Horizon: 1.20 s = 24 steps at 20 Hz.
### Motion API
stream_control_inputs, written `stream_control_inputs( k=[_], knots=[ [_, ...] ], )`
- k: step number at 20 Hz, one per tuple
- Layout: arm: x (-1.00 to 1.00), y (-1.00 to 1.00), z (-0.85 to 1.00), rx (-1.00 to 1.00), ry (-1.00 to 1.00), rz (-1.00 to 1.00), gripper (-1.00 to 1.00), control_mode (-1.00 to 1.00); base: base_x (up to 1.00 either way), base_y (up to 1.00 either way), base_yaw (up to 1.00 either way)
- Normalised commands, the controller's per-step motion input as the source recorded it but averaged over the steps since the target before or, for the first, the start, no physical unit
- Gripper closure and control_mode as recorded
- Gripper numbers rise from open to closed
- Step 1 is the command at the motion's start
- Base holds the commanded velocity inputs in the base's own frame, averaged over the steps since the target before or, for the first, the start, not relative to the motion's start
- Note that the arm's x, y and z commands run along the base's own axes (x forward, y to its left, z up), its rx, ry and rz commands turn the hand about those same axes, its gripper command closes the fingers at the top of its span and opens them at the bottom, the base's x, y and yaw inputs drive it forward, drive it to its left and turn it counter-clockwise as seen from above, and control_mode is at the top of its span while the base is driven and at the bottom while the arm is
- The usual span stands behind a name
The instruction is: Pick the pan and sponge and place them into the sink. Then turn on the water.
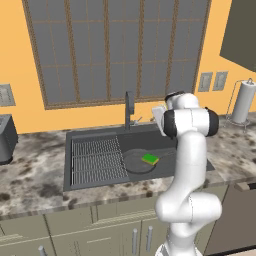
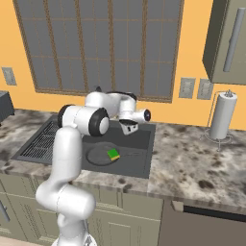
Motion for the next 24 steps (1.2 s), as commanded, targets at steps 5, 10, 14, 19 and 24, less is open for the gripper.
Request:
stream_control_inputs(
  k=[5,10,14,19,24],
  knots=[
    [-0.14,0.18,-0.14,0.03,-0.25,0.04,-1.0,-1.0,0.0,0.0,0.0],
    [-0.02,0.05,0.0,-0.03,-0.25,0.03,-1.0,-1.0,0.0,0.0,0.0],
    [-0.02,0.01,-0.02,-0.06,-0.25,0.03,-1.0,-1.0,0.0,0.0,0.0],
    [0.0,0.05,-0.03,-0.04,-0.25,0.0,-1.0,-1.0,0.0,0.0,0.0],
    [0.04,0.24,0.0,-0.05,-0.25,-0.02,-1.0,-1.0,0.0,0.0,0.0]
  ],
)
